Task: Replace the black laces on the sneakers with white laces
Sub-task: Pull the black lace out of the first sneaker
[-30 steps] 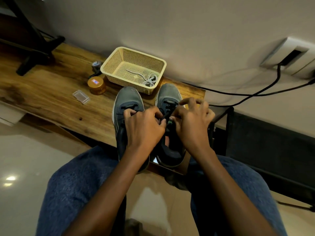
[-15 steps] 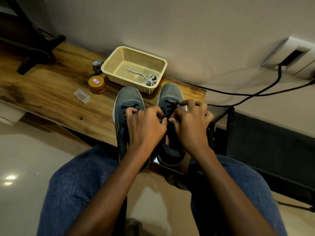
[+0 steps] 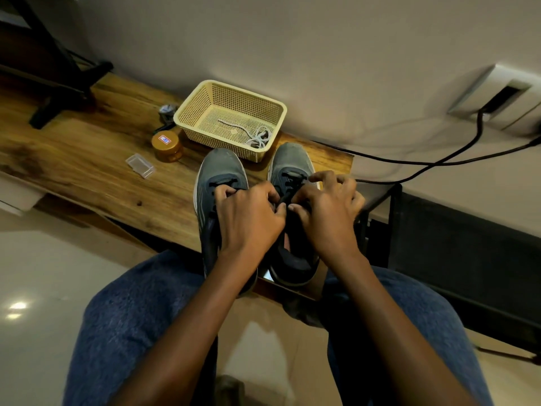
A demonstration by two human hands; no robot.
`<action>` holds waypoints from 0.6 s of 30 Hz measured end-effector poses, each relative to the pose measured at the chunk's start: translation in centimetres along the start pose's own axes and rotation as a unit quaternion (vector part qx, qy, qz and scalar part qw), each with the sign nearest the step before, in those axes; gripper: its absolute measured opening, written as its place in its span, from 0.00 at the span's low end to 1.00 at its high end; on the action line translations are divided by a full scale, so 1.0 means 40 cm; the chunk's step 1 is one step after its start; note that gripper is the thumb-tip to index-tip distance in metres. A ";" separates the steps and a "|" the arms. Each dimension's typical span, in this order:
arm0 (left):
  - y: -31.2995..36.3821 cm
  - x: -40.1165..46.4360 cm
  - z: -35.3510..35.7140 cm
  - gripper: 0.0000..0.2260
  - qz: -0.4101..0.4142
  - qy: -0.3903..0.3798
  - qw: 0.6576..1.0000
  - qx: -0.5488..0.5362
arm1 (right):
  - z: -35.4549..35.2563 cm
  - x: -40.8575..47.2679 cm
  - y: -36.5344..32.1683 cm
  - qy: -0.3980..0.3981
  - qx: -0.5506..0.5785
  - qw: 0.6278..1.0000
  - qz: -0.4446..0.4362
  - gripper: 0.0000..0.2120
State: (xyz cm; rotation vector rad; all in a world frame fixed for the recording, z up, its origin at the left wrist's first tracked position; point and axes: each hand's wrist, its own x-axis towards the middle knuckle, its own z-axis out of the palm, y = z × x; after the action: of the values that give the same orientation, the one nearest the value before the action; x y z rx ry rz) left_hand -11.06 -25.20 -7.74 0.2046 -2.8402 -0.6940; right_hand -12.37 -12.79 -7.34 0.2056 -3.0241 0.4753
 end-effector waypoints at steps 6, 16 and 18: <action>-0.003 0.004 -0.002 0.06 -0.010 0.001 1.000 -0.009 | -0.006 0.006 0.004 0.123 0.053 0.990 0.032 0.03; -0.006 0.006 -0.003 0.07 -0.013 -0.006 1.000 0.002 | 0.002 -0.002 -0.002 0.003 -0.006 1.000 -0.016 0.12; -0.005 0.006 -0.004 0.07 -0.016 -0.006 1.000 0.001 | 0.006 -0.002 -0.003 0.025 -0.003 0.999 -0.027 0.09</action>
State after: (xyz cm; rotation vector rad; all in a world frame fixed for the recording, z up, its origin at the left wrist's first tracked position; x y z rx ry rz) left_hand -11.24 -25.48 -7.64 0.2480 -2.8544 -0.7020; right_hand -12.30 -12.96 -7.54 0.2695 -2.9634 0.4612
